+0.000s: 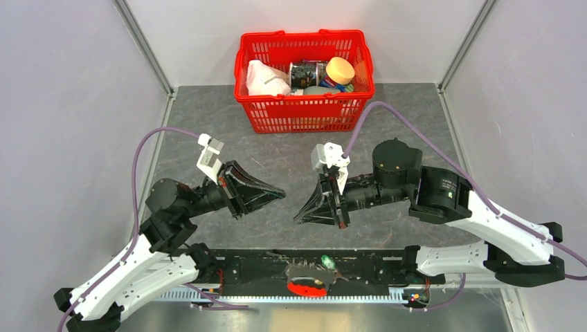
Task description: Put the keys on the keyring
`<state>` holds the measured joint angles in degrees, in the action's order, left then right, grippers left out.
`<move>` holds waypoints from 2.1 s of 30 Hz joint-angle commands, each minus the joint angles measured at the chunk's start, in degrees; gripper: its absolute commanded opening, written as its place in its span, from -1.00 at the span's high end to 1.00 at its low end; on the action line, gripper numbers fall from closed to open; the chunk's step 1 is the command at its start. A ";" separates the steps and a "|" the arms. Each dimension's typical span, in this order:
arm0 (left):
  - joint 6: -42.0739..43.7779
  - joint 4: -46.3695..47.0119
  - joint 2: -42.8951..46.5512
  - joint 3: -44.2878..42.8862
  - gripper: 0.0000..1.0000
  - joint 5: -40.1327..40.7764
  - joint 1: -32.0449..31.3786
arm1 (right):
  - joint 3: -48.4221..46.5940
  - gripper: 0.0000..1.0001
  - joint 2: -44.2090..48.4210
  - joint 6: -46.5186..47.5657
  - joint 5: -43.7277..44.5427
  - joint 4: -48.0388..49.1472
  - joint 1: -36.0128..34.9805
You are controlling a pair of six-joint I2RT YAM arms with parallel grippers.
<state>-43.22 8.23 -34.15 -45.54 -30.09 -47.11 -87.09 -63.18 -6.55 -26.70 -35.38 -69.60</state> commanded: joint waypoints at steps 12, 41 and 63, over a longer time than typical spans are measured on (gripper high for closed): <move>-0.84 0.00 0.75 1.42 0.95 1.46 0.00 | 3.70 1.00 3.58 -1.57 7.59 0.07 -0.27; 7.52 -15.55 3.71 2.91 -0.10 4.16 0.01 | 41.84 -0.32 0.18 -26.40 12.18 6.28 -0.11; 10.35 -20.89 7.21 4.14 -0.15 6.75 0.09 | 42.94 -0.33 -22.38 -30.69 8.58 13.78 -1.79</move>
<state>-35.35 -13.39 -26.79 -41.78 -24.03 -47.11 -42.98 -83.85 -36.21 -17.19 -21.67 -70.28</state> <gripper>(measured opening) 0.576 0.681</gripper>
